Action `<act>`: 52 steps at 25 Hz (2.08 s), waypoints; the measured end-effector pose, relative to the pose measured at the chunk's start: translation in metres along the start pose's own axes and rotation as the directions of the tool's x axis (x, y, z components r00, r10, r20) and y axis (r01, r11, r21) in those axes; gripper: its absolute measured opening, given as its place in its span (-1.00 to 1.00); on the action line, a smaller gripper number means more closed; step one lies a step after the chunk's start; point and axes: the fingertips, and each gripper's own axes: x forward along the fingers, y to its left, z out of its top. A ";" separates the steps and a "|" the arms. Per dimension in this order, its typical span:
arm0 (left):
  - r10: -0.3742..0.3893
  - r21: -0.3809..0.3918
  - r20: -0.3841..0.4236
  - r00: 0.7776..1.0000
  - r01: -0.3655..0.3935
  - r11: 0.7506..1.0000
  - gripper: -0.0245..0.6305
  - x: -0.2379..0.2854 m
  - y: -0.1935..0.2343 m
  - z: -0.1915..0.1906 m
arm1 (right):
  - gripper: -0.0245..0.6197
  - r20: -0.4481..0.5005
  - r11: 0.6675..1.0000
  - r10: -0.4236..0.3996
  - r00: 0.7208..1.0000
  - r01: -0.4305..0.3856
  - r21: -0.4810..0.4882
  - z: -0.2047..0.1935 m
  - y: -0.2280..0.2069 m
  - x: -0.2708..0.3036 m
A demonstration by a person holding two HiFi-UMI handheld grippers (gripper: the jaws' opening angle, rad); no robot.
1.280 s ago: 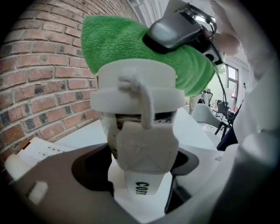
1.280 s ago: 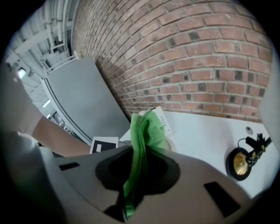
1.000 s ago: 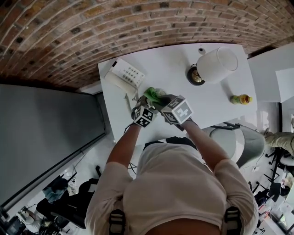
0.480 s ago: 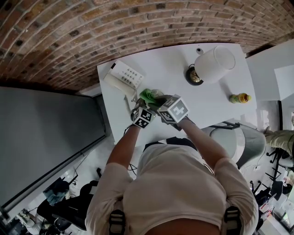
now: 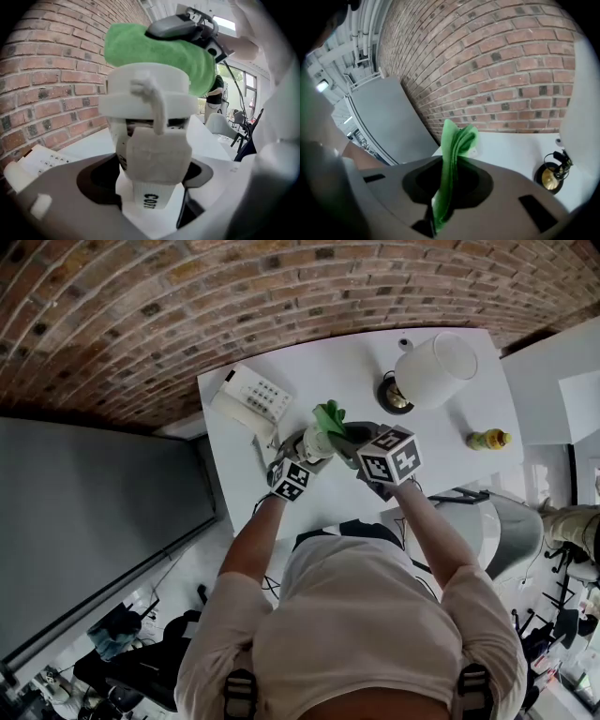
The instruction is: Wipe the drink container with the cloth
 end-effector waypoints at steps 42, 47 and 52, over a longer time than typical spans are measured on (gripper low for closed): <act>-0.226 0.132 -0.082 0.971 0.235 0.963 0.21 -0.003 -0.011 -0.004 | -0.80 -0.179 0.935 0.351 0.919 -0.334 0.118 -0.002 -0.032 0.066; -0.255 0.142 -0.090 0.963 0.266 0.953 0.21 0.000 -0.015 -0.002 | -0.80 -0.263 0.927 0.364 0.894 -0.375 0.007 0.001 -0.015 0.080; -0.269 0.132 -0.082 0.960 0.278 0.951 0.21 0.001 -0.016 -0.002 | -0.80 -0.333 0.908 0.361 0.871 -0.410 -0.089 -0.002 -0.003 0.088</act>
